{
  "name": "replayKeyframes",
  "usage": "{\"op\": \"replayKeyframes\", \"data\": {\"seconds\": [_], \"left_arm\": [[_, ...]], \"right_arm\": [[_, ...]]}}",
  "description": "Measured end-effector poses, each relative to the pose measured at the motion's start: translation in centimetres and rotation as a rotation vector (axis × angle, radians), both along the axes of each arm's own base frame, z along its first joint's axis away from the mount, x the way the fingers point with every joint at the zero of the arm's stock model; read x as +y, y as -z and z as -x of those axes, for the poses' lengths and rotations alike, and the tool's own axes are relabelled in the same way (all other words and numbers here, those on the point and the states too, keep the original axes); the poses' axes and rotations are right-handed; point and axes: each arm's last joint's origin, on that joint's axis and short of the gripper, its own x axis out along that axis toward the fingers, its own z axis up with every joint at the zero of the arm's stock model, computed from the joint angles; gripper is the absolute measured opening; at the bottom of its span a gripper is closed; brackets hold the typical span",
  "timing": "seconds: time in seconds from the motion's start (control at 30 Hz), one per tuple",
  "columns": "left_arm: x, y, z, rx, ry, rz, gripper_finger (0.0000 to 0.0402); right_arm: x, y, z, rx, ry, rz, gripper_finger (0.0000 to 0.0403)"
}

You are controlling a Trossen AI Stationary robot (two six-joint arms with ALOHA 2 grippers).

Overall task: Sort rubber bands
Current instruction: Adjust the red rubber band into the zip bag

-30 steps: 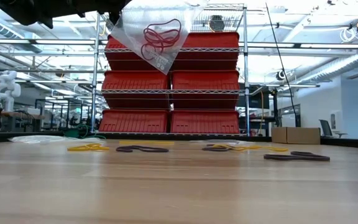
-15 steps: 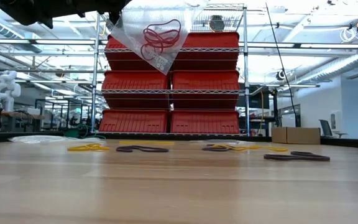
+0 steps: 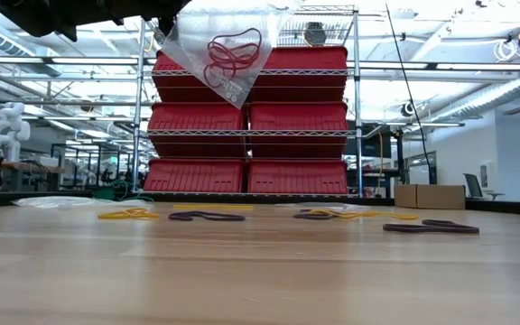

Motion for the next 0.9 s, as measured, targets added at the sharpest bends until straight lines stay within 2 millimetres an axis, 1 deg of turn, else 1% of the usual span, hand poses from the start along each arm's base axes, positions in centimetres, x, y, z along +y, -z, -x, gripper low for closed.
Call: {"op": "replayKeyframes", "data": {"seconds": [0.9], "left_arm": [[0.05, -0.12, 0.02, -0.013, -0.014, 0.001, 0.0]], "right_arm": [[0.15, 0.09, -0.01, 0.016, -0.013, -0.027, 0.0]]}}
